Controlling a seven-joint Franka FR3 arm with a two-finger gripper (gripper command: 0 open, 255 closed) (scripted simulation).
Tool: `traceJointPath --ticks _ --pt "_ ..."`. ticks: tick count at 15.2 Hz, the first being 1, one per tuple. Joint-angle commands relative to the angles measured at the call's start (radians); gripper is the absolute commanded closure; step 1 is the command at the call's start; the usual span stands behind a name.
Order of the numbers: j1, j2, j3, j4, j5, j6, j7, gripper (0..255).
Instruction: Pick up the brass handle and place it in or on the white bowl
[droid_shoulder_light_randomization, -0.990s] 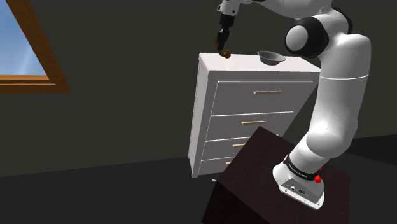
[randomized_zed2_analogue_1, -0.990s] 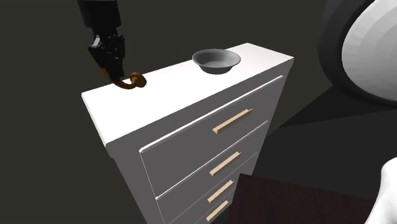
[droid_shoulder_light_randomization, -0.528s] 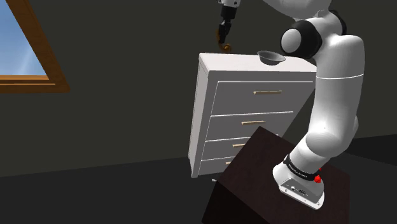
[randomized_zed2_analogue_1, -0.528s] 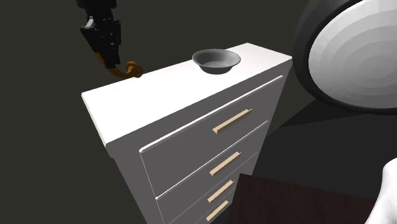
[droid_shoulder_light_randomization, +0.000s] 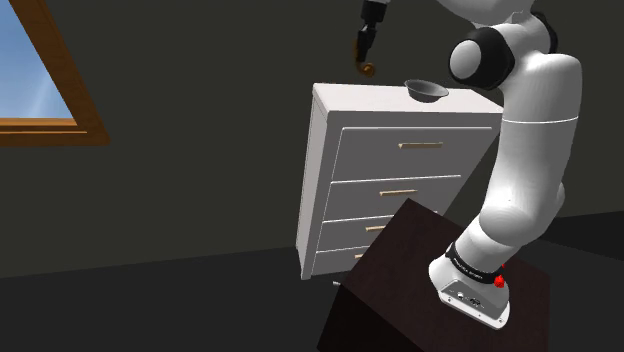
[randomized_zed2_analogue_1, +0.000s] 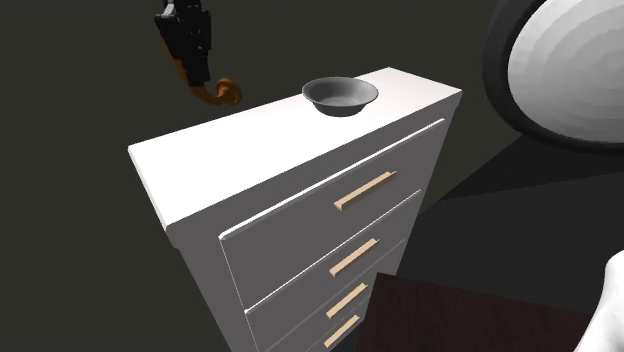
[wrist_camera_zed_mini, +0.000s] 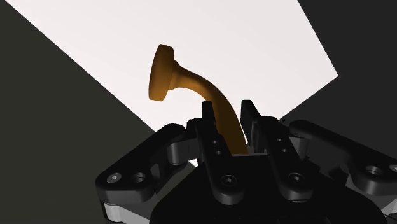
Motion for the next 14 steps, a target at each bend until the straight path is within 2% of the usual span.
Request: traceJointPath --ticks 1,7,14 --pt "-0.009 -0.058 -0.013 -0.090 -0.014 0.030 -0.037 255" --pt "-0.061 -0.172 -0.055 -0.259 -0.046 0.075 -0.154 255" --pt "-0.139 -0.243 -0.113 -0.358 -0.070 0.094 -0.299 255"
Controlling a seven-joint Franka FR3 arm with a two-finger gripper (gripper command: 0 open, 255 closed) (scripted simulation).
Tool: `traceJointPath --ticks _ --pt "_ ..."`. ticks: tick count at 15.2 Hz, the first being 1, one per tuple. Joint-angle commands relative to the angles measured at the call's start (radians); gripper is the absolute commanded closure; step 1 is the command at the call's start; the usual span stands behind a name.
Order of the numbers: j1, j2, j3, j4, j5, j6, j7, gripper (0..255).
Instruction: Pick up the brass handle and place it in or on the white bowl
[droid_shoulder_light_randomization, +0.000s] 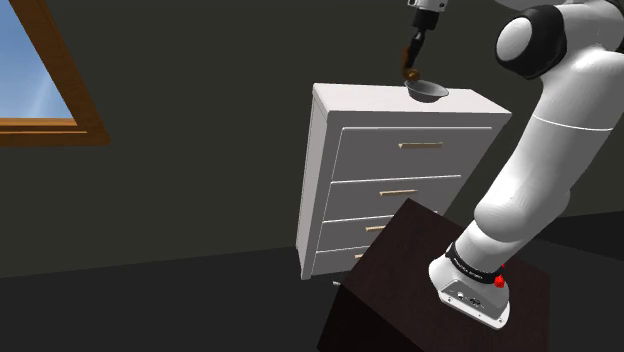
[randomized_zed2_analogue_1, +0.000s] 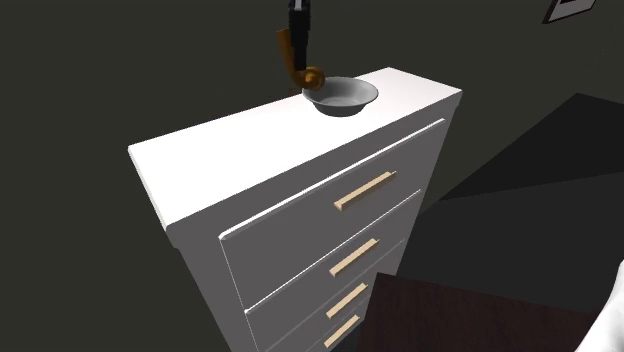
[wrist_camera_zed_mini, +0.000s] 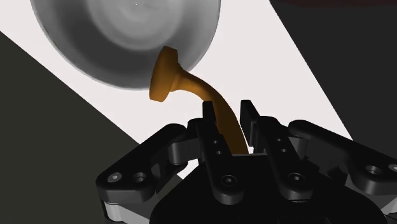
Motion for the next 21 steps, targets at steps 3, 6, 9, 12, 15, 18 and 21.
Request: traceJointPath --ticks 3,6,9,12,15,18,21 --pt "-0.052 -0.019 -0.037 -0.026 -0.008 0.000 -0.092 255" --pt "-0.094 -0.021 -0.065 -0.031 -0.010 -0.003 -0.163 255" --pt "-0.087 -0.035 -0.063 -0.091 -0.017 0.044 -0.161 255" --pt "-0.082 -0.047 -0.062 -0.146 -0.022 0.088 -0.161 255" --pt "-0.079 -0.055 -0.060 -0.196 -0.026 0.132 -0.161 255" --pt "-0.076 -0.061 -0.059 -0.244 -0.028 0.174 -0.162 255" --pt "-0.076 -0.062 -0.059 -0.250 -0.028 0.180 -0.162 255"
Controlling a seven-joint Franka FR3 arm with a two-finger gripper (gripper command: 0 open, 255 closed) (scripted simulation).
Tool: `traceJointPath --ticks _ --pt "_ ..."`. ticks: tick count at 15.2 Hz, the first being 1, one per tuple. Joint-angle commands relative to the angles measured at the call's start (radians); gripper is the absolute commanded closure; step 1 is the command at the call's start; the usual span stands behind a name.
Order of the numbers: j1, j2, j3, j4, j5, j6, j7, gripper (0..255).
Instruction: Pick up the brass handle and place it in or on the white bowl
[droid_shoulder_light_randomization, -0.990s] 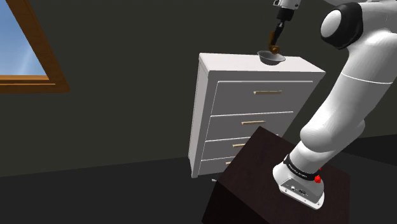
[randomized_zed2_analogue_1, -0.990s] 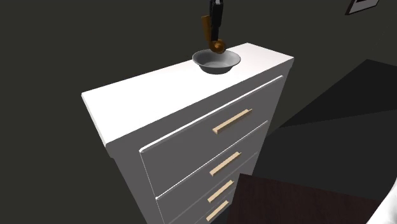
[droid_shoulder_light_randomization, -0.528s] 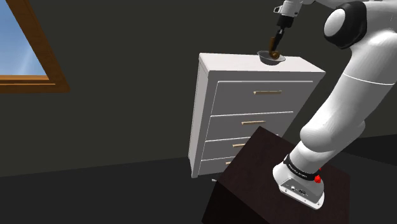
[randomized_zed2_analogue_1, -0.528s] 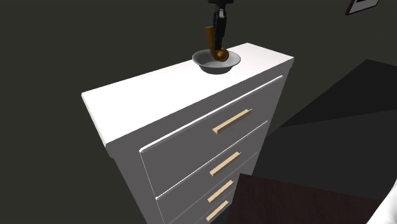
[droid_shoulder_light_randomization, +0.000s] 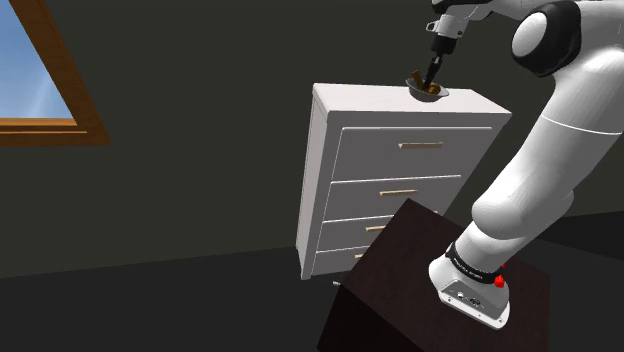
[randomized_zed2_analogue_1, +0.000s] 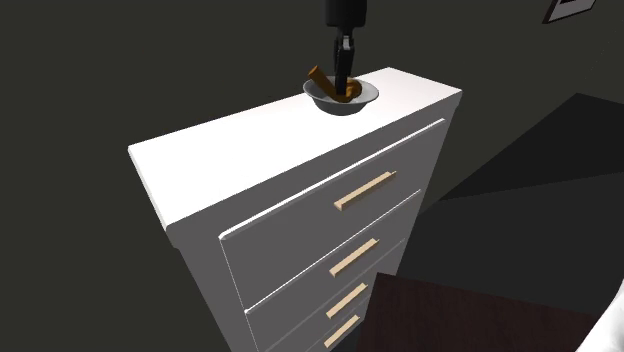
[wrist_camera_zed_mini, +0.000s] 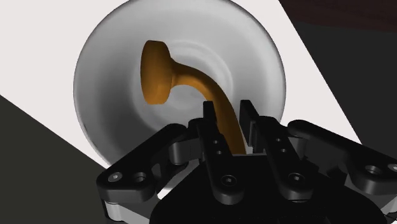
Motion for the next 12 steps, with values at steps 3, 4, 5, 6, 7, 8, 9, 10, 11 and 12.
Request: traceJointPath --ticks 3,4,5,6,7,8,9,10,11,12 --pt "0.000 0.000 0.000 -0.001 0.000 0.002 0.000 255" --pt "0.000 0.000 0.000 -0.001 0.000 0.002 0.000 255" --pt "0.000 0.000 0.000 -0.001 0.000 0.002 0.000 255" --pt "0.000 0.000 0.000 -0.001 0.000 0.002 0.000 0" --pt "0.000 0.000 0.000 -0.002 0.000 0.002 0.000 0" --pt "0.000 0.000 0.000 -0.001 0.000 0.002 0.000 0" --pt "0.000 0.000 0.000 -0.002 0.000 0.002 0.000 0" --pt "0.000 0.000 0.000 -0.002 0.000 0.002 0.000 0" --pt "0.000 0.000 0.000 -0.001 0.000 0.002 0.000 0" --pt "-0.004 0.008 -0.002 0.042 0.003 -0.034 -0.002 0"
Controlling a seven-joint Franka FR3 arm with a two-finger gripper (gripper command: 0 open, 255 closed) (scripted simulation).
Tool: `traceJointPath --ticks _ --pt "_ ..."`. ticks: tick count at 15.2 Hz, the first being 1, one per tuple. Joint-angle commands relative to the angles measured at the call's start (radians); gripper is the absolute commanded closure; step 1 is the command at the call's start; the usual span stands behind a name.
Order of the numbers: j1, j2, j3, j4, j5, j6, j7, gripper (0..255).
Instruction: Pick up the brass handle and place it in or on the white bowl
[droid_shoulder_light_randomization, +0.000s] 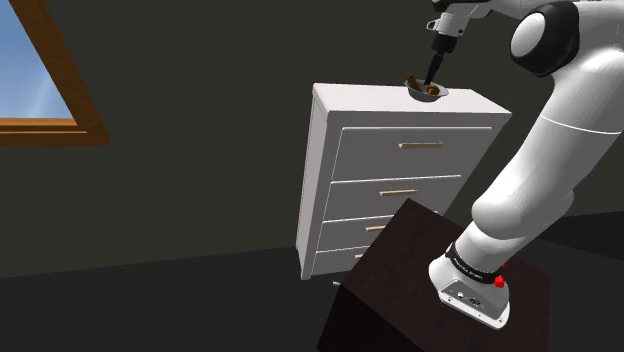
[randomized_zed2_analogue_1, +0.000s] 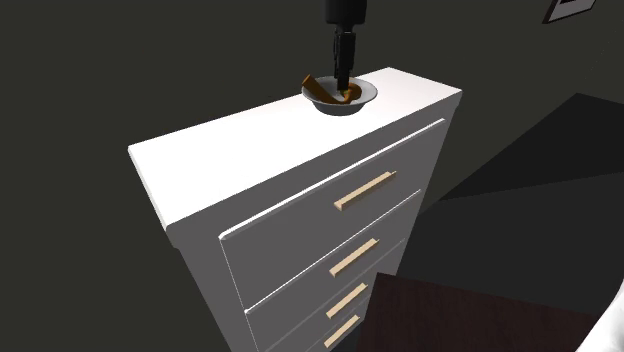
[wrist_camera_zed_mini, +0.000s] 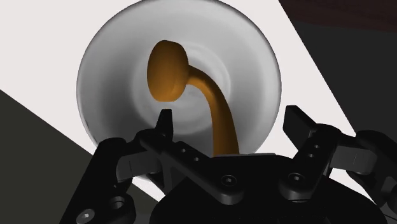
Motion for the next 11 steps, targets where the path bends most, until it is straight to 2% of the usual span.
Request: traceJointPath --ticks 1,3,11 --pt "-0.007 0.012 -0.003 0.068 0.005 -0.058 -0.003 0" --pt "-0.017 0.036 -0.007 0.158 0.015 -0.127 -0.008 0" --pt "-0.017 0.036 -0.007 0.158 0.015 -0.127 -0.008 0"
